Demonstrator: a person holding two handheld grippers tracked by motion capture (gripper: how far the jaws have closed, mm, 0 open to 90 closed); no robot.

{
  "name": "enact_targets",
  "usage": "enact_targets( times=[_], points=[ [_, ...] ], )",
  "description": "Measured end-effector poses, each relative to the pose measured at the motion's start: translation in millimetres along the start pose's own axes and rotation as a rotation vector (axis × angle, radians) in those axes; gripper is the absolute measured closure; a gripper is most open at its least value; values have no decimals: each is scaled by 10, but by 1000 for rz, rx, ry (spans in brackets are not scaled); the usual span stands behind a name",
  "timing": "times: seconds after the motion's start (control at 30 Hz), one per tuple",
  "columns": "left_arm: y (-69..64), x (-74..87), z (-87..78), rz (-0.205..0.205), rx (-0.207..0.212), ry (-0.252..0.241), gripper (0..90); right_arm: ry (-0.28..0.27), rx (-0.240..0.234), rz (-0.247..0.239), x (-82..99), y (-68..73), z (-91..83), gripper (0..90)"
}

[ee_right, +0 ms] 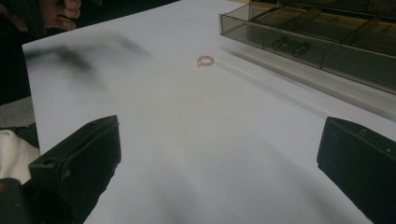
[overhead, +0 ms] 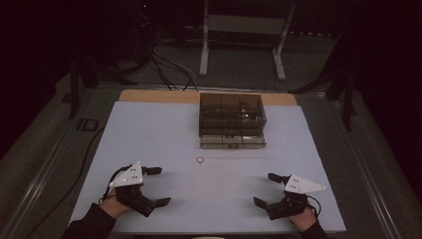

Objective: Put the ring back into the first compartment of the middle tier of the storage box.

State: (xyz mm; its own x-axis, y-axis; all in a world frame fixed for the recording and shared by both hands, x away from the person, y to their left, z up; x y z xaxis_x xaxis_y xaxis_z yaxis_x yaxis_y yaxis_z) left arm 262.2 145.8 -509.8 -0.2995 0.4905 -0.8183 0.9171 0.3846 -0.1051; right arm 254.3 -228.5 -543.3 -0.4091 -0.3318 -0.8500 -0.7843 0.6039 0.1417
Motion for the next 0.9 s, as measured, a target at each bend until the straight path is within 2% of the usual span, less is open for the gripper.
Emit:
enact_targets(
  times=[0.33, 0.9],
  points=[
    [77, -148, 42, 15, 2, 10, 9, 1, -2, 0, 0, 4, -1, 0],
    [210, -297, 215, 7, 3, 31, 9, 4, -4, 1, 3, 6, 1, 0]
  ],
)
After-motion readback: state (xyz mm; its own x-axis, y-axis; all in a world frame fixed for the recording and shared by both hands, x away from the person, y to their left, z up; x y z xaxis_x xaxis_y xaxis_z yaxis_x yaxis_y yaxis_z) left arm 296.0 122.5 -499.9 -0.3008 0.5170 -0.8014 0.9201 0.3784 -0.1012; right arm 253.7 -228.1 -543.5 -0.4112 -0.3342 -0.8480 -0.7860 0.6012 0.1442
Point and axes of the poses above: each handheld gripper's, and its own axes: z roughly forward along the jaws, x roughly out of its underside, y roughly to its left, the point moved 6 cm from there along z, roughly forward along the jaws, and after that the axes turned 7 degrees about y, right-handed, at the moved point
